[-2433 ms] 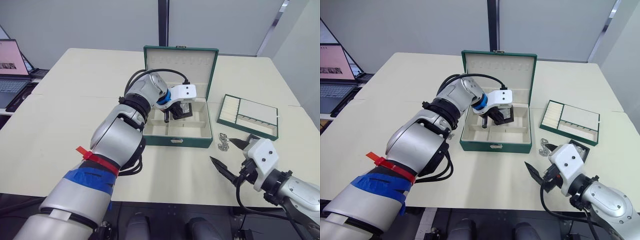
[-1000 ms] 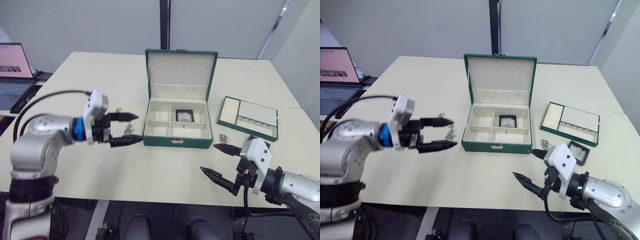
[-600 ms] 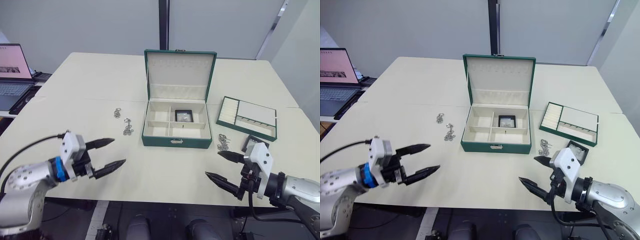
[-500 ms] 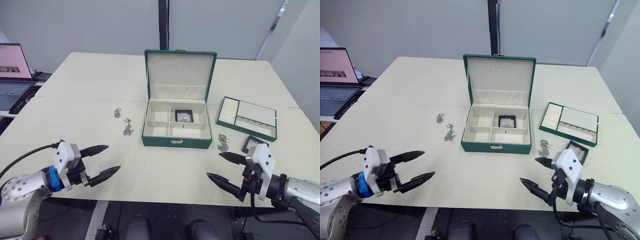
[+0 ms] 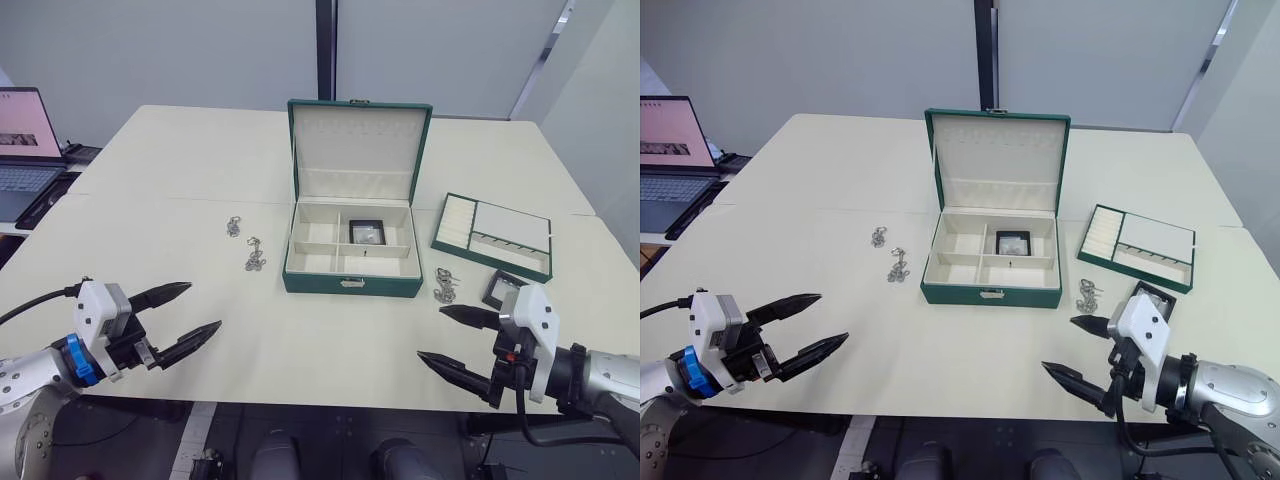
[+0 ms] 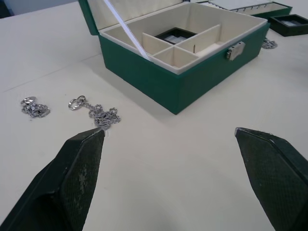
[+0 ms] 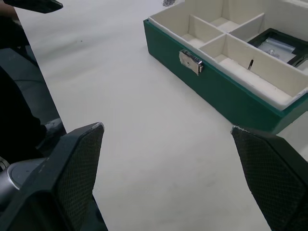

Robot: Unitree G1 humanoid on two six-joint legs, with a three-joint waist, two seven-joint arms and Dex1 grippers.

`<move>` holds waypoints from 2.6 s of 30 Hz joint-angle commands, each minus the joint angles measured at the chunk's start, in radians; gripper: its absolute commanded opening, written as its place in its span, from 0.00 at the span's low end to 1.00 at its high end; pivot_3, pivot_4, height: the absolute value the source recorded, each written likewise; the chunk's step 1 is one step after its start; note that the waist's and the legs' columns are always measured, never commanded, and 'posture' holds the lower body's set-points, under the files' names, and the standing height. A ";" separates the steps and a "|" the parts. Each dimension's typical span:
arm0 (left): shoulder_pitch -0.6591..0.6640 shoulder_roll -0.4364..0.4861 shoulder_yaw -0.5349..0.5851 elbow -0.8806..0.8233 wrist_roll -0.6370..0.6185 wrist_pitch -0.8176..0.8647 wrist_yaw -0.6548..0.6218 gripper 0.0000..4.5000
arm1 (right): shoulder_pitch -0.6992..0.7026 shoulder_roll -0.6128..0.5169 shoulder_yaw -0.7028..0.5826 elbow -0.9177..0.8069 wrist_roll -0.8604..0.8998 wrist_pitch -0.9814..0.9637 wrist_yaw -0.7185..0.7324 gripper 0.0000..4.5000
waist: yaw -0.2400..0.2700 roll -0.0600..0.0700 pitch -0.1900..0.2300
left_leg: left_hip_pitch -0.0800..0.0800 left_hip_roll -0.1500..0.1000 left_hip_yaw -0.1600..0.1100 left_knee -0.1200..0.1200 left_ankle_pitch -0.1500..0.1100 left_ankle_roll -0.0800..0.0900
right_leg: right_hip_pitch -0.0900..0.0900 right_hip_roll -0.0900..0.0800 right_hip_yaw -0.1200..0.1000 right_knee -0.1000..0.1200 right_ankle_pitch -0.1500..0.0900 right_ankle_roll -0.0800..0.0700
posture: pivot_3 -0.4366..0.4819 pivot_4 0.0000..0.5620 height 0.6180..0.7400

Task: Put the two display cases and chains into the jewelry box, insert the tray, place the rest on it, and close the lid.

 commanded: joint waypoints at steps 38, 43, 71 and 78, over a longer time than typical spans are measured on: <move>-0.631 -0.172 -0.235 0.295 0.148 0.338 0.792 1.00 | -0.380 0.042 0.189 -0.038 0.117 0.038 -0.239 1.00 | 0.004 -0.002 -0.001 | -0.003 -0.001 0.001 -0.001 0.000 -0.001 | -0.004 0.000 0.001 0.000 0.000 0.000 | 0.48 0.27 1.00; -0.715 -0.199 -0.272 0.428 0.219 0.310 0.829 1.00 | -0.394 0.030 0.178 -0.038 0.132 0.053 -0.249 1.00 | 0.002 -0.002 -0.001 | -0.003 -0.001 0.001 -0.001 0.002 -0.003 | -0.004 0.000 0.002 0.000 0.000 0.000 | 0.48 0.27 1.00; -1.057 -0.300 -0.355 1.160 0.422 -0.017 0.830 1.00 | -0.477 0.028 0.198 -0.029 0.187 0.095 -0.331 1.00 | 0.007 -0.003 0.000 | -0.006 -0.001 0.003 -0.001 0.002 -0.004 | -0.007 0.000 0.002 0.000 0.000 0.000 | 0.48 0.27 1.00; -1.056 -0.300 -0.345 1.187 0.429 -0.026 0.837 0.91 | -0.466 0.025 0.192 -0.032 0.186 0.092 -0.333 1.00 | 0.008 -0.003 0.000 | -0.006 -0.001 0.003 -0.001 0.002 -0.004 | -0.007 0.000 0.001 0.000 0.000 0.000 | 0.48 0.27 1.00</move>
